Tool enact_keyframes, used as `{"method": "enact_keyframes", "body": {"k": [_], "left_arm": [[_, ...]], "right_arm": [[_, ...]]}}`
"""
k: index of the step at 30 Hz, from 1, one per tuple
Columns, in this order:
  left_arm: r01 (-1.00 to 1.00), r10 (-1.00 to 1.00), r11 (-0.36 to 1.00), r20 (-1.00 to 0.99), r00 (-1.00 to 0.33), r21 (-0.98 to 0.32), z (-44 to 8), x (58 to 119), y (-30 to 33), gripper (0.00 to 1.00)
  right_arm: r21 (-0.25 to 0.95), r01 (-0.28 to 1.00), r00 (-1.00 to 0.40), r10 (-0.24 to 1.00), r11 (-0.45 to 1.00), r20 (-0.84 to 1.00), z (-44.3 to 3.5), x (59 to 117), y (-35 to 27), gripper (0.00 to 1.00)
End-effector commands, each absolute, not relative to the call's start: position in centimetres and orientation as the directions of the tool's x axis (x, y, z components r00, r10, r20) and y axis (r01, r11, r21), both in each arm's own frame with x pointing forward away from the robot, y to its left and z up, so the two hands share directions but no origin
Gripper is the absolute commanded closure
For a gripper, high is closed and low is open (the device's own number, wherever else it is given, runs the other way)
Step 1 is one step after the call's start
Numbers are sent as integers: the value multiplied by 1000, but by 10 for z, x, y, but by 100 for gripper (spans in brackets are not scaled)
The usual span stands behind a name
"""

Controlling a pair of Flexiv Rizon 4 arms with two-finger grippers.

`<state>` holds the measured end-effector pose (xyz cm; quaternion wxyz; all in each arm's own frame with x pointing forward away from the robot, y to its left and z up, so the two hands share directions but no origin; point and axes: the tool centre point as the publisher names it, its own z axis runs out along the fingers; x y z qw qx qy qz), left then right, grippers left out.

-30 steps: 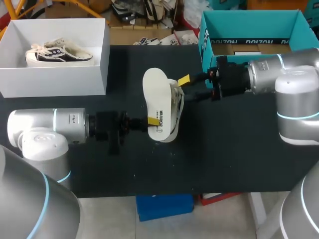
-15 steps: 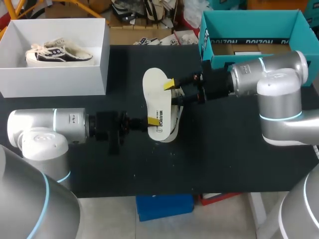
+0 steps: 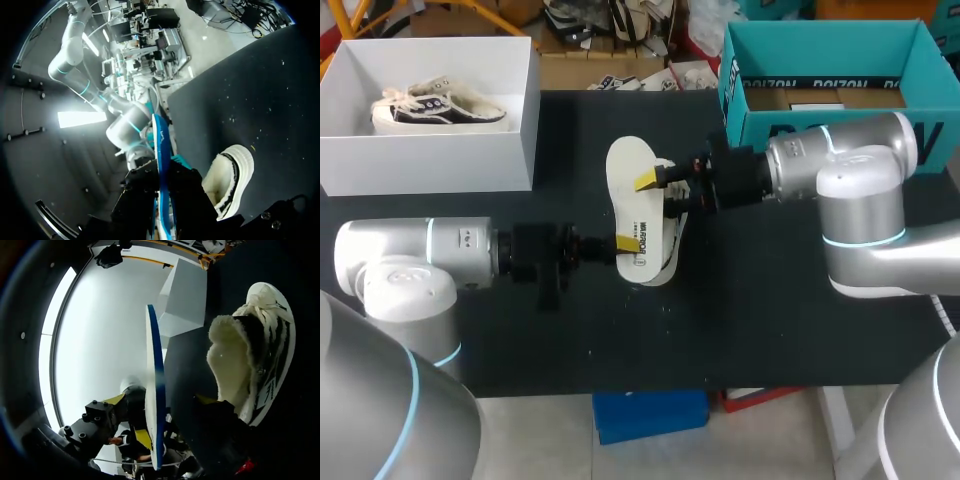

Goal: Take the shoe out of the shoebox, open the shoe tongue, remove and reinsert the insole, then place the shoe into the shoebox

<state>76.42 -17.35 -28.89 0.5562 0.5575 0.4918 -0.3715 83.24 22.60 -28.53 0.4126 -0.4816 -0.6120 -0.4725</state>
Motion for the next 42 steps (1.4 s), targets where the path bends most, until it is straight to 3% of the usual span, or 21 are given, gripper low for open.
{"method": "enact_keyframes", "body": {"k": [1, 12, 14, 21, 29, 42], "left_arm": [[961, 140, 106, -960, 242, 257, -289, 763, -175, 100], [961, 140, 106, -960, 242, 257, -289, 763, -175, 100], [961, 242, 126, -947, 210, 245, -292, 766, -178, 0], [969, 454, 110, -879, 148, 220, -278, 761, -166, 0], [962, 830, -2, -537, 153, 272, -244, 757, -127, 0], [947, 976, -211, -8, 219, 241, -221, 753, -148, 0]], "right_arm": [[171, 981, -187, 203, 97, 961, -288, 832, 227, 100], [171, 981, -187, 203, 97, 961, -288, 832, 227, 100], [171, 981, -187, 203, 97, 961, -288, 832, 227, 100], [171, 981, -187, 203, 97, 961, -288, 832, 227, 100], [171, 981, -187, 203, 97, 961, -288, 832, 227, 100], [171, 981, -187, 203, 97, 961, -288, 832, 227, 100]]}}
